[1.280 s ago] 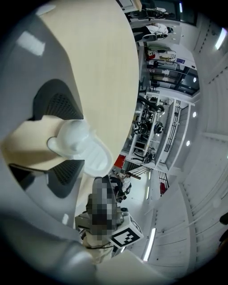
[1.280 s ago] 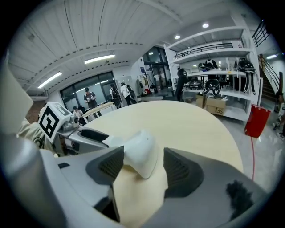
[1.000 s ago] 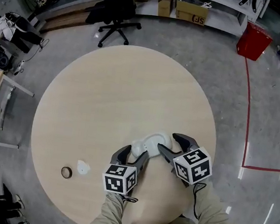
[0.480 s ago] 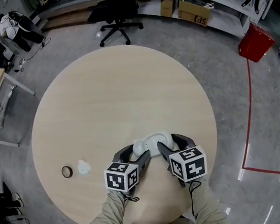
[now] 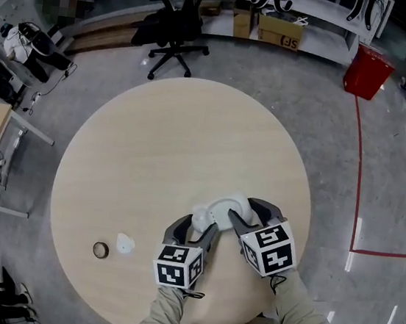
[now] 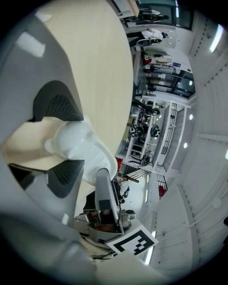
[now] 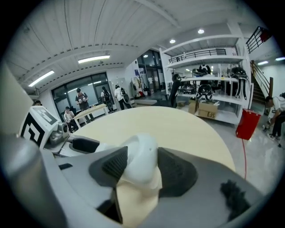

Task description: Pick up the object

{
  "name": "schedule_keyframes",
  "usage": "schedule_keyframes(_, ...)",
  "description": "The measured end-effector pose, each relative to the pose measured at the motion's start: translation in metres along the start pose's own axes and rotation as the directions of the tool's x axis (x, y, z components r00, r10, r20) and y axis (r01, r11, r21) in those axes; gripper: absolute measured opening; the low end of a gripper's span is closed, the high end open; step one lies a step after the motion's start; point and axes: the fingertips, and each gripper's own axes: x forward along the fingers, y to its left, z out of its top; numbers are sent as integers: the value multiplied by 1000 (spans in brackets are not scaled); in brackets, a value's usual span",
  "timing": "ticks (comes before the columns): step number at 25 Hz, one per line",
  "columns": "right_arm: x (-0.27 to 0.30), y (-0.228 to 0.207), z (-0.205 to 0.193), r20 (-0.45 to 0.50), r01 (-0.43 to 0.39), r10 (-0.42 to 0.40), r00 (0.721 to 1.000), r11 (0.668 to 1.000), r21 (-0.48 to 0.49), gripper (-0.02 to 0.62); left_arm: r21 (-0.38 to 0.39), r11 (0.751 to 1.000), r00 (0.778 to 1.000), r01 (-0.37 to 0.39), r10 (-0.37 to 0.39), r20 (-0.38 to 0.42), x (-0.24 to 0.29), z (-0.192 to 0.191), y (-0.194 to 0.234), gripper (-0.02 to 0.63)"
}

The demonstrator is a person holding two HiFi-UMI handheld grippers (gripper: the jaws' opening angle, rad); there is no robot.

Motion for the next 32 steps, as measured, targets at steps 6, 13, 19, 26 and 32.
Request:
schedule_keyframes(6,-36,21,28,116,-3,7,993,999,-40,224,106,993,991,-46,32,132,-41,30,-12,281)
schedule_keyframes(13,-93,68,64,244,9,22,969,992,-127,224,172,979,960,-108,57,275,-114,60,-29,281)
schedule_keyframes(19,-151,104,75,363,48,13,932,986,-158,225,240,960,923,-146,45,382,-175,74,-57,281)
schedule_keyframes(26,-213,146,64,485,107,-7,874,978,-178,225,328,929,881,-168,-8,474,-233,57,-89,281)
schedule_keyframes(32,-256,169,49,541,156,-32,840,970,-184,225,359,922,854,-144,-68,516,-267,44,-115,281)
